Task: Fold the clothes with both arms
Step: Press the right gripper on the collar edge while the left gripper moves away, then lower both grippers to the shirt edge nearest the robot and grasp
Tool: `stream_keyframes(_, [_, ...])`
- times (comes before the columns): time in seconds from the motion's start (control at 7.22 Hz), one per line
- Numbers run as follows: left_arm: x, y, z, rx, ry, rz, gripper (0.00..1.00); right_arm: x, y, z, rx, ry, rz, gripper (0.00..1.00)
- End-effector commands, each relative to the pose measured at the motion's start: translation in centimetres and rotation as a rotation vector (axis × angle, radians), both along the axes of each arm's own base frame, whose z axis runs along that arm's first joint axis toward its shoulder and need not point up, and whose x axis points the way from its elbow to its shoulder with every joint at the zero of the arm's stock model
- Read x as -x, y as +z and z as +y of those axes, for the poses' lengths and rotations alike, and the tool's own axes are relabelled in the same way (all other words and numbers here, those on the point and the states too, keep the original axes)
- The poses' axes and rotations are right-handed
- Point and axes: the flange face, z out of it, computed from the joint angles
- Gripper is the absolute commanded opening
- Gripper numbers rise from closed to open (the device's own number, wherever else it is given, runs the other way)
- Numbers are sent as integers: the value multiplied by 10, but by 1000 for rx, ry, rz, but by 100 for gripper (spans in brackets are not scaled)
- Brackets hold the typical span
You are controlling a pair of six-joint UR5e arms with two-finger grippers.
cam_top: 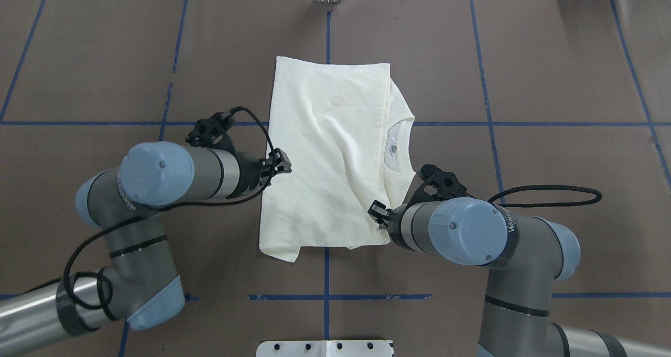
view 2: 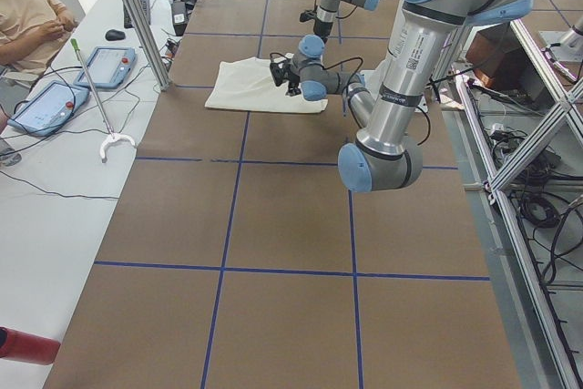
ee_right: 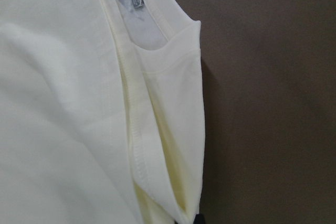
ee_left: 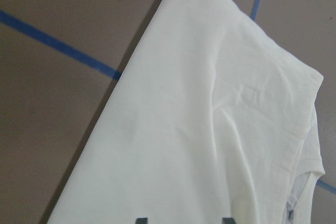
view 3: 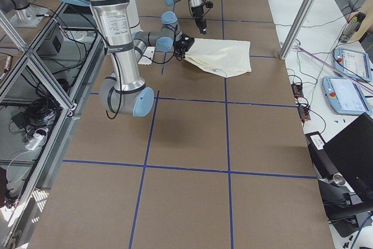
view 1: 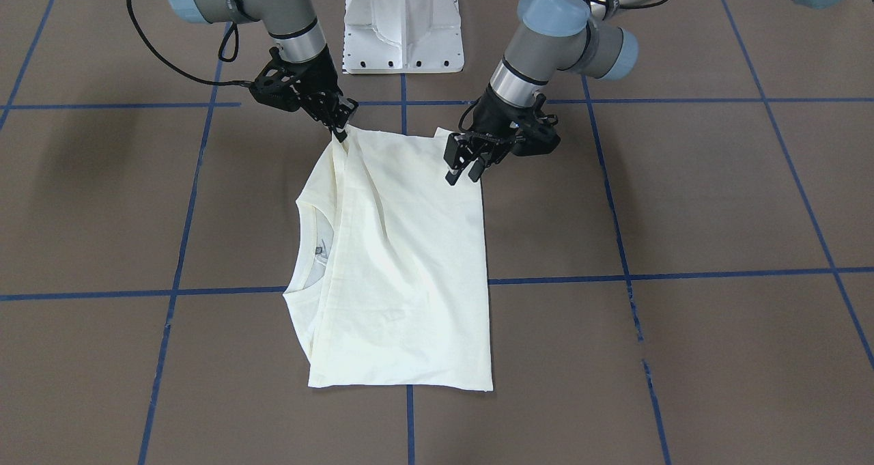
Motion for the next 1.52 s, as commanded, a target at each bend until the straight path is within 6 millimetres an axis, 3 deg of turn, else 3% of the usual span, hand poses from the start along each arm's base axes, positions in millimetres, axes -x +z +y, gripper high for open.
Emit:
stream_keyframes(0.0, [-21, 26, 54, 90, 33, -23, 65, -4, -3, 2, -2, -1, -9, 0])
stream_keyframes(0.42, [-28, 24, 70, 105, 63, -46, 65, -4, -4, 2, -3, -1, -11, 0])
stream_keyframes(1.11, [-34, 34, 72, 138, 72, -127, 59, -6, -7, 2, -3, 0, -16, 0])
stream_keyframes(1.25, [-34, 34, 72, 140, 78, -127, 41, -5, -8, 3, -4, -2, -19, 0])
stream_keyframes(1.39, [-34, 35, 74, 147, 90, -127, 8, -5, -8, 3, -5, -2, -21, 0])
